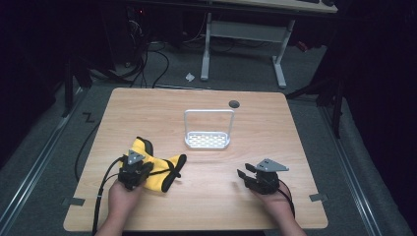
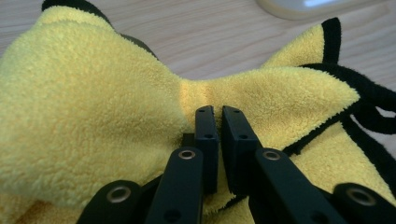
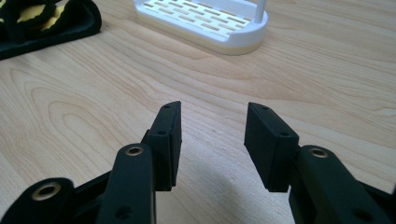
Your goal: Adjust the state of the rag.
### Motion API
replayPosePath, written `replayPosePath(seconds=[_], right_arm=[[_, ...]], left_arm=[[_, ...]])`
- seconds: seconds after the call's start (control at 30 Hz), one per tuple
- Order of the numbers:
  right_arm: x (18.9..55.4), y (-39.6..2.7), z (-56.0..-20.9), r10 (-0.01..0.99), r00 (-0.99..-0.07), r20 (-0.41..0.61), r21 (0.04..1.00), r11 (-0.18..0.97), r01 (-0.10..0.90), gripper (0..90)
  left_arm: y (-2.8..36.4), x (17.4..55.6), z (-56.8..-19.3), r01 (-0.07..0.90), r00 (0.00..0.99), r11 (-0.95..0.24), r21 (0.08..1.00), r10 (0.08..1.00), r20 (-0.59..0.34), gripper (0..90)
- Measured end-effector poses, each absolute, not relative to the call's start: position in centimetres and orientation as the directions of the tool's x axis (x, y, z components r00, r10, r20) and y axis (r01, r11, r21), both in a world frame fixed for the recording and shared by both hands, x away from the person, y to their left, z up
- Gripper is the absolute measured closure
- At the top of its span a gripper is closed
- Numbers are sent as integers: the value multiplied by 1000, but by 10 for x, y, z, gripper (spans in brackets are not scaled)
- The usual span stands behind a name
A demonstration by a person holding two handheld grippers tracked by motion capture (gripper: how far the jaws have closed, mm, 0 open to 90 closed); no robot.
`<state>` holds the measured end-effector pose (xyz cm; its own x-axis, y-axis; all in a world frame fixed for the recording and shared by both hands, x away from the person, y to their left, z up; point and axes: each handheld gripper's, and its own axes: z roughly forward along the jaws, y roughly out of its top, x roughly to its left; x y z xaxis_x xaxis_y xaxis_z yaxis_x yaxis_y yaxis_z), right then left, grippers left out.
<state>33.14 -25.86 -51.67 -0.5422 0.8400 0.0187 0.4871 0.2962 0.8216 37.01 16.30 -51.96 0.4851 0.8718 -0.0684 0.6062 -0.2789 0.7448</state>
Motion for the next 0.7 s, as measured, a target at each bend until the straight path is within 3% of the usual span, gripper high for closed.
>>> replayPosePath(seconds=[0.43,0.7], right_arm=[[329,-253,-517,829,-559,7,818,316,480,564],[317,-235,-509,789,-614,-10,833,347,432,545]], left_arm=[[104,316,-524,532,676,-356,769,725,-132,849],[87,299,-525,489,723,-387,782,682,-114,846]])
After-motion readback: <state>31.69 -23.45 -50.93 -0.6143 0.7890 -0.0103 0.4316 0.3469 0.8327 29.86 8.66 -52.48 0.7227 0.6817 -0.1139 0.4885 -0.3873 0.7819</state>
